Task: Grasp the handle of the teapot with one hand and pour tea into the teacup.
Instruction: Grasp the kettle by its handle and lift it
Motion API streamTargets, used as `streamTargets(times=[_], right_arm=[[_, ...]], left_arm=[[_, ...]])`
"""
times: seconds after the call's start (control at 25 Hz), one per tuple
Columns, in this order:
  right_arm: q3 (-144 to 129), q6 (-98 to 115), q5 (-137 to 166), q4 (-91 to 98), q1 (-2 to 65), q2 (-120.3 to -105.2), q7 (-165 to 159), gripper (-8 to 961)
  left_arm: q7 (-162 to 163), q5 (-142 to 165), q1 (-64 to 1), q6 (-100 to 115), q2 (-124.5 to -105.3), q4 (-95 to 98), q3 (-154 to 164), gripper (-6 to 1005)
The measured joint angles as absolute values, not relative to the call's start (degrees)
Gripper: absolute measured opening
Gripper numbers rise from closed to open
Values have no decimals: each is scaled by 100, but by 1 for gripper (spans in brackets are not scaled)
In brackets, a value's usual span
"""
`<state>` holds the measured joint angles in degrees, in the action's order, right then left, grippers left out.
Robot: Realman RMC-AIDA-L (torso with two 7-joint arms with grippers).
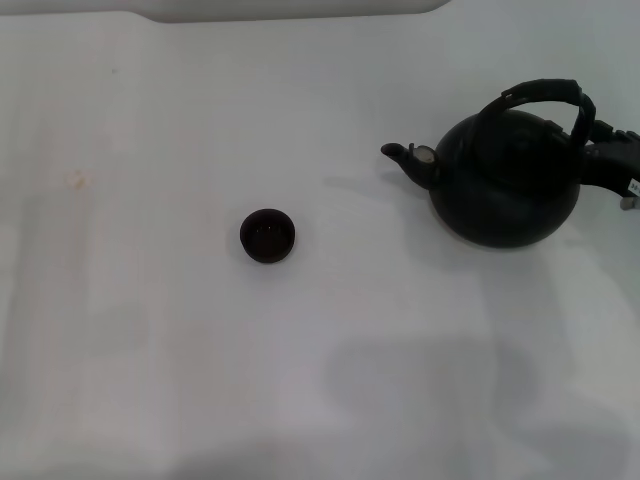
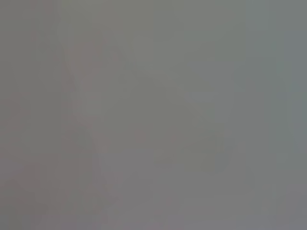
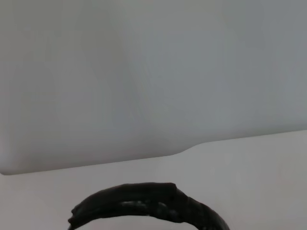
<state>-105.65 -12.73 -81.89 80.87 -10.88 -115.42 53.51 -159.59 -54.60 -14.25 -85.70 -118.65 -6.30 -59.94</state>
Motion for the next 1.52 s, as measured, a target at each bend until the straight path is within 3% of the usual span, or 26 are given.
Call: streamTargets(times=[0.84,1.52], right_arm=[[-10596,-1271,-8224,8023,-1043,-11536,5349,611],[-10546,-1339,-8194,8068,-1028,-11519,5352,449]], left_arm=[[-15961,-5476,-1507,-8569,-11857,-536,-5994,879],[-15952,-5475,-1503,-8569,-11866,-536,-5994,880]])
